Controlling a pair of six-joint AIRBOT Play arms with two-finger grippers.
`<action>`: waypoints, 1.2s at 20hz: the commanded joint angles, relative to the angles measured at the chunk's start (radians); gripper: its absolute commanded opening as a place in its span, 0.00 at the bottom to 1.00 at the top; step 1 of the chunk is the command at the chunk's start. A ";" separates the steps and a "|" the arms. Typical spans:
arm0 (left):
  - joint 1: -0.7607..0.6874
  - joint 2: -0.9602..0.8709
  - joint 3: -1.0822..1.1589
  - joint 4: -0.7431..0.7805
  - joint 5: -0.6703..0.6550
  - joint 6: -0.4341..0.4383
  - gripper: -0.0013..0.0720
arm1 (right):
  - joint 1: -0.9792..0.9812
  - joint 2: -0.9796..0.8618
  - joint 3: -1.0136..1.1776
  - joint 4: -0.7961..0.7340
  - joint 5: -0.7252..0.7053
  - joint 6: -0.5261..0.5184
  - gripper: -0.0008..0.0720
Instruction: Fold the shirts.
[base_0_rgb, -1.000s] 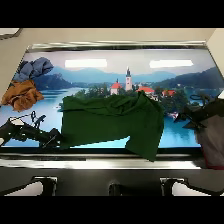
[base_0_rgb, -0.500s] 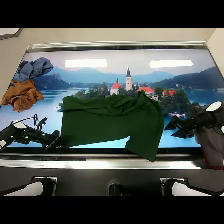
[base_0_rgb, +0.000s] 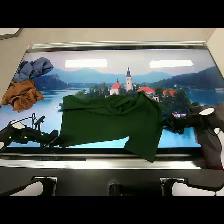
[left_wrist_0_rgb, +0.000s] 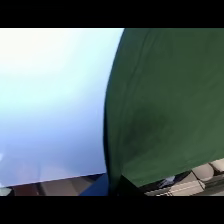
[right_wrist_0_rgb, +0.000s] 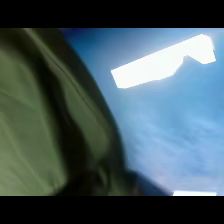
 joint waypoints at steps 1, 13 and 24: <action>0.002 0.008 0.024 -0.013 -0.047 0.009 0.06 | 0.065 -0.024 0.031 -0.003 -0.046 -0.017 0.07; 0.001 0.416 1.463 -0.054 0.256 -0.132 0.06 | 0.077 0.788 0.861 -0.246 -0.410 -0.079 0.06; 0.002 0.562 1.403 0.071 0.156 -0.230 0.06 | 0.077 0.925 0.866 -0.518 -0.159 0.152 0.06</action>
